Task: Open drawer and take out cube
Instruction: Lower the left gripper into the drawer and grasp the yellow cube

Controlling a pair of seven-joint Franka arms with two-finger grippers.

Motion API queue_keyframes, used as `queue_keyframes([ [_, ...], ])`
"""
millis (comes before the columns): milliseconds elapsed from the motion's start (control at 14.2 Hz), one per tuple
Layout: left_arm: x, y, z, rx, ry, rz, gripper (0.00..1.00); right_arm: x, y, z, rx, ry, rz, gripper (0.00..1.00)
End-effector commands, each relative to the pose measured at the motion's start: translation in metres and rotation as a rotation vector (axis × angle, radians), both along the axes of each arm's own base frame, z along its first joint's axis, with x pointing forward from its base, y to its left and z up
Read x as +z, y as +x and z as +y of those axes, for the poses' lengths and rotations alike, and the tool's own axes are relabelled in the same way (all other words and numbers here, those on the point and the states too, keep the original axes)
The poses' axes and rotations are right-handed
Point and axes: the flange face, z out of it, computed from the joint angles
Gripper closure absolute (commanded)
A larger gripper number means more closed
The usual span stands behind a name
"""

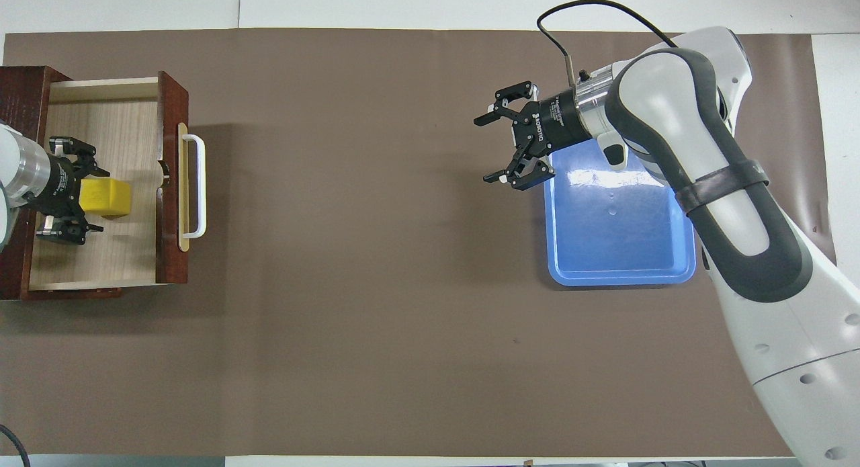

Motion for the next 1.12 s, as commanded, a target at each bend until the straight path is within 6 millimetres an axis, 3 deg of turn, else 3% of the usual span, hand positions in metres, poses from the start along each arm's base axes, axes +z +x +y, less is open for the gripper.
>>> queue_keyframes([
  [0,0.004,-0.006,0.003,0.013,-0.01,-0.022,1.0,0.002,-0.005,-0.002,-0.003,0.002,-0.03,0.0],
  [351,0.036,0.009,-0.003,0.006,-0.007,-0.033,1.0,0.003,-0.005,-0.002,0.0,0.005,-0.028,0.0],
  [632,0.104,0.02,-0.017,0.016,-0.07,-0.06,1.0,0.004,-0.004,-0.006,-0.004,0.007,-0.027,0.0],
  [842,0.128,0.019,-0.068,-0.045,-0.081,-0.059,1.0,0.003,-0.004,-0.007,-0.004,0.006,-0.026,0.0],
  [1053,0.126,0.017,-0.124,-0.006,-0.108,-0.062,1.0,0.003,-0.004,-0.007,-0.004,0.006,-0.025,0.0],
])
